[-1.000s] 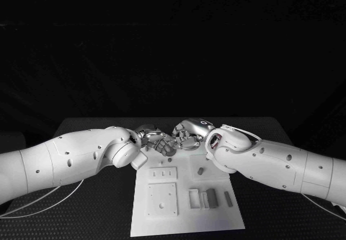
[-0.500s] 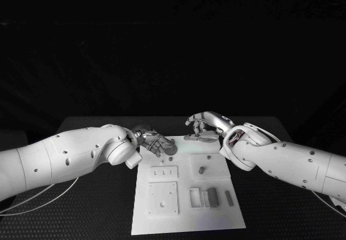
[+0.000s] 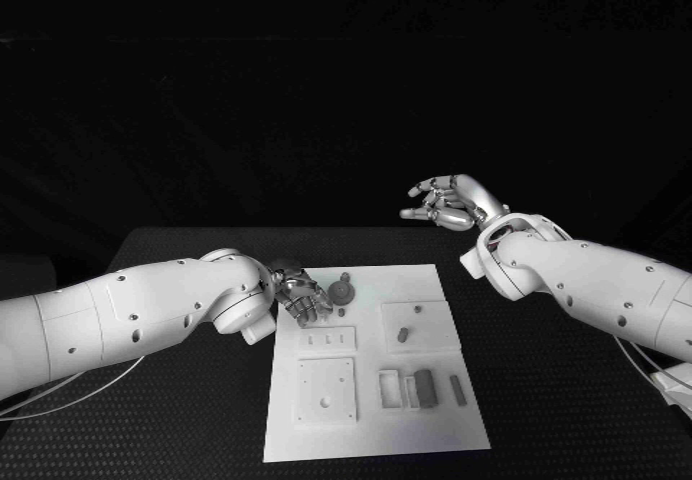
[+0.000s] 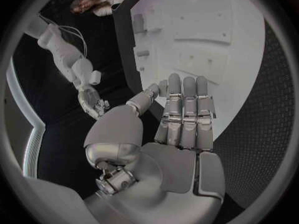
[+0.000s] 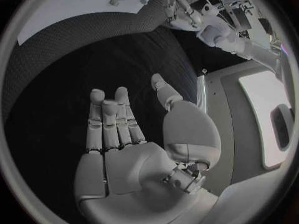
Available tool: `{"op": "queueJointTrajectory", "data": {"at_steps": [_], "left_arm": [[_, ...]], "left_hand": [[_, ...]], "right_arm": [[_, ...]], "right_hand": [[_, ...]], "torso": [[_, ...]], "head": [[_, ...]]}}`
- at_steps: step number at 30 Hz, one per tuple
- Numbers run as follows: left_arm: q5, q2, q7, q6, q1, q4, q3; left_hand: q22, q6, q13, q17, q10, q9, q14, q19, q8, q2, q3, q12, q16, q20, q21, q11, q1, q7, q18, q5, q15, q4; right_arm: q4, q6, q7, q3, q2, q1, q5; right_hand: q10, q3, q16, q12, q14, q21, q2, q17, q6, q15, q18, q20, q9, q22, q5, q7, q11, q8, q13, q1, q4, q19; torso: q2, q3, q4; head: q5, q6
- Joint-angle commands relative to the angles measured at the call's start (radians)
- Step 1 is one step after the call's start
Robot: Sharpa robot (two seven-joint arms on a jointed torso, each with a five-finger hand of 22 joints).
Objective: Assemble the parts on the task board
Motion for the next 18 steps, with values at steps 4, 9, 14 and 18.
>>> {"op": "queueJointTrajectory", "data": {"at_steps": [4, 9, 14, 18], "left_arm": [[-0.144, 0.004, -0.101, 0.003, -0.001, 0.024, -0.004], [-0.156, 0.018, -0.114, 0.008, -0.007, 0.019, -0.004], [-0.154, 0.028, -0.122, -0.001, -0.026, 0.011, -0.004], [-0.154, 0.041, -0.125, 0.001, -0.034, -0.002, -0.004]], "left_hand": [[0.003, 0.063, 0.003, 0.001, -0.007, 0.004, 0.0, 0.0, 0.0, 0.003, 0.003, 0.006, 0.006, -0.007, 0.006, 0.0, 0.001, -0.06, -0.014, -0.008, -0.007, -0.007], [0.004, 0.063, 0.004, 0.001, -0.007, 0.004, 0.0, 0.0, -0.001, 0.003, 0.003, 0.006, 0.007, -0.007, 0.006, 0.0, 0.001, -0.06, -0.014, -0.009, -0.007, -0.007], [0.006, 0.064, 0.004, 0.0, -0.007, 0.005, 0.0, 0.001, -0.002, 0.003, 0.003, 0.007, 0.008, -0.007, 0.007, 0.0, 0.0, -0.06, -0.015, -0.009, -0.007, -0.006], [0.007, 0.064, 0.005, 0.0, -0.007, 0.006, 0.0, 0.001, -0.002, 0.003, 0.003, 0.007, 0.008, -0.007, 0.007, 0.0, -0.001, -0.061, -0.015, -0.009, -0.007, -0.006]], "right_arm": [[-0.051, 0.103, 0.078, 0.019, 0.021, 0.017, 0.23], [-0.084, 0.139, 0.089, 0.022, 0.043, 0.025, 0.282], [-0.098, 0.158, 0.099, 0.023, 0.053, 0.028, 0.304], [-0.103, 0.176, 0.104, 0.024, 0.058, 0.028, 0.312]], "right_hand": [[-0.019, -0.016, -0.047, -0.055, -0.016, -0.034, 0.04, -0.039, 0.004, 0.003, 0.023, 0.021, -0.002, -0.011, 0.002, 0.007, 0.004, 0.007, -0.086, -0.001, -0.012, -0.02], [-0.011, -0.013, -0.196, -0.177, -0.037, -0.129, 0.065, -0.138, 0.013, 0.016, 0.015, 0.05, -0.002, -0.061, 0.004, 0.017, 0.012, 0.019, -0.263, 0.005, -0.012, -0.08], [-0.004, -0.002, -0.525, -0.32, -0.071, -0.295, 0.071, -0.319, 0.01, 0.083, -0.016, 0.098, -0.004, -0.152, 0.002, 0.024, 0.043, 0.031, -0.45, 0.007, -0.014, -0.21], [-0.001, -0.008, -0.695, -0.393, -0.087, -0.393, 0.075, -0.383, -0.002, 0.128, -0.04, 0.124, -0.008, -0.2, 0.003, 0.024, 0.061, 0.034, -0.549, 0.014, -0.014, -0.306]], "torso": [[-0.001, -0.0009, 0.0037], [0.0, -0.0012, 0.0034], [0.0, -0.003, 0.0018], [0.001, -0.0045, -0.0004]], "head": [[-0.001, -0.019], [0.0, -0.026], [-0.001, -0.033], [-0.001, -0.038]]}}
